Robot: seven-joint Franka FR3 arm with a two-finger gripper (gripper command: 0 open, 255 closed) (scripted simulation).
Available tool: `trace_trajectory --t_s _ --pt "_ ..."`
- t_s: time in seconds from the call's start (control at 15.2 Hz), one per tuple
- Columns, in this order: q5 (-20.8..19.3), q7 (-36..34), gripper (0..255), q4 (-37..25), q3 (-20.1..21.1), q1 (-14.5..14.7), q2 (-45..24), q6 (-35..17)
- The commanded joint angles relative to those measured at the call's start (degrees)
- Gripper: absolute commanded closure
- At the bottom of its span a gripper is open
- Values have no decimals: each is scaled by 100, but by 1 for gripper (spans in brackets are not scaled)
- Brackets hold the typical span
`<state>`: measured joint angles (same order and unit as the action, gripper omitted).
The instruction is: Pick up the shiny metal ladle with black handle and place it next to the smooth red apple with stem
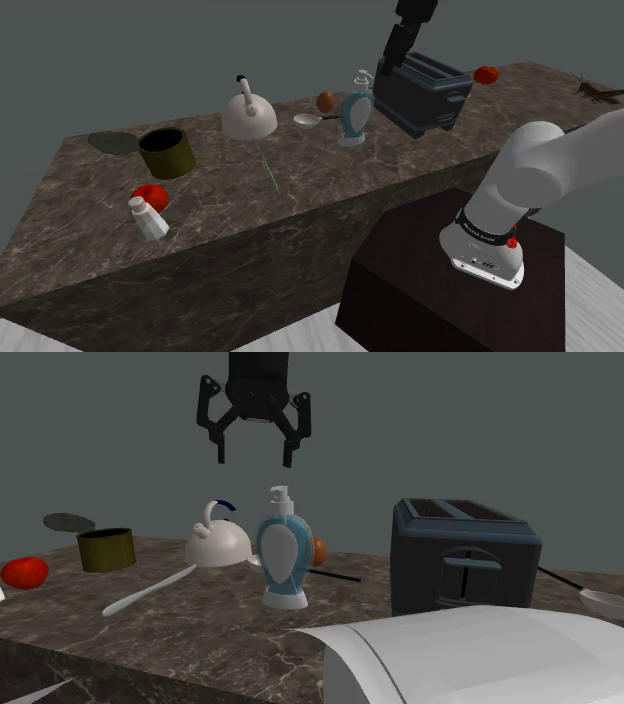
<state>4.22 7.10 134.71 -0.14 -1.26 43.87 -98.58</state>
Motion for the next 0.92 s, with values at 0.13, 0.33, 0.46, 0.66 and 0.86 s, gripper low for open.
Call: trace_trajectory --t_s 0.13,0.33,0.46,0.66,0.86 --pt "-112 526 0 102 -223 65 -232 -299" --pt "-251 1308 0 170 -551 171 -661 -747" --pt "-317 1828 0 159 -762 249 -996 -1039" --pt "-362 2608 0 60 -1064 378 -1563 -1457" --pt "-330 3397 0 -131 -1337 517 -2190 -1838"
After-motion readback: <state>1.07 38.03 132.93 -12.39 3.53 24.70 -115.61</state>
